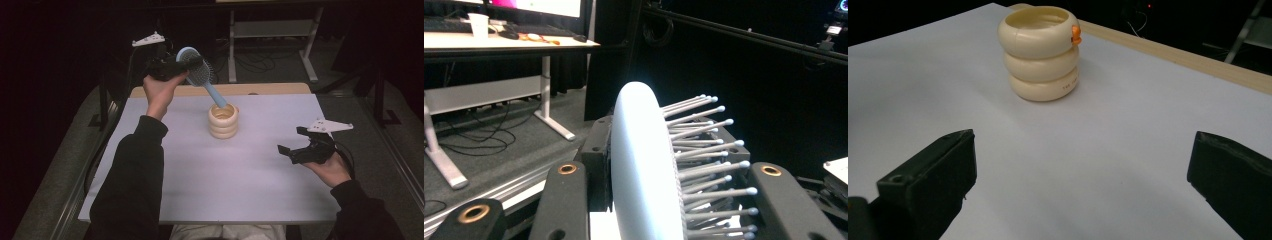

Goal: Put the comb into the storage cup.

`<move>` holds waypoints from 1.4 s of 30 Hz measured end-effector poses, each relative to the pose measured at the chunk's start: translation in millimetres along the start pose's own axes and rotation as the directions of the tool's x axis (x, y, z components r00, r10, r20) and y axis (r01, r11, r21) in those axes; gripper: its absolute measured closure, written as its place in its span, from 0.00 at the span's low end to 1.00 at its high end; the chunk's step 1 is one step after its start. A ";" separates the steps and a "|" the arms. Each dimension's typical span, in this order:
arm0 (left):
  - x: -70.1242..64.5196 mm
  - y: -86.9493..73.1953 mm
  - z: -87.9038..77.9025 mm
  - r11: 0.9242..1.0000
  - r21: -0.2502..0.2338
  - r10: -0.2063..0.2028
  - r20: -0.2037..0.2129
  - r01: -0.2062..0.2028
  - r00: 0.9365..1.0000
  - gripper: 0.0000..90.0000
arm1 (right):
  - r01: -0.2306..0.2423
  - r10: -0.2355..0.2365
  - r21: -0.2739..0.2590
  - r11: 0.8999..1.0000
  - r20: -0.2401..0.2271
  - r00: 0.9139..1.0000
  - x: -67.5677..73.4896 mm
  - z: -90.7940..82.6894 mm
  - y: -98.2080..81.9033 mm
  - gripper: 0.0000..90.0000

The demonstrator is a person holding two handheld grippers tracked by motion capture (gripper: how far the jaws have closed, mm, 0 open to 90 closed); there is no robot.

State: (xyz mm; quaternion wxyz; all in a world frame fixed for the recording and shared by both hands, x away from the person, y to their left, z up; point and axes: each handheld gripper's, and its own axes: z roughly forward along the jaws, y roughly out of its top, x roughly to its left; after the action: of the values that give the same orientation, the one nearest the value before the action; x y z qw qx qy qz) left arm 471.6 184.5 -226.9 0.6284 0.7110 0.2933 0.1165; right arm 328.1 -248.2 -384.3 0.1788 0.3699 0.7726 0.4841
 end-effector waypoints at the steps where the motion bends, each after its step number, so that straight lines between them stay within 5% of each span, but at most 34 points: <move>1: 0.6 0.0 0.3 1.000 -0.003 -0.001 -0.001 0.001 1.000 0.60 | -0.002 0.002 0.000 1.000 0.002 1.000 0.0 -1.0 -1.7 0.00; 22: 9.1 -18.9 27.6 0.999 0.045 -0.016 -0.028 0.017 0.999 0.60 | -0.036 0.037 -0.020 0.999 0.032 0.999 -5.9 -22.1 -25.8 0.00; 42: 8.3 -39.8 50.3 0.995 0.101 0.023 -0.057 -0.017 0.998 0.60 | -0.050 0.052 -0.029 0.998 0.049 0.997 -8.2 -30.7 -41.9 0.00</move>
State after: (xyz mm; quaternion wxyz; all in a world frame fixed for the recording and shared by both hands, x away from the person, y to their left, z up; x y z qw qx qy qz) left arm 494.4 149.2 -276.1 0.5817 0.7411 0.3098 0.1284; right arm 297.3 -284.0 -407.5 0.1907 0.3989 0.7515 0.4896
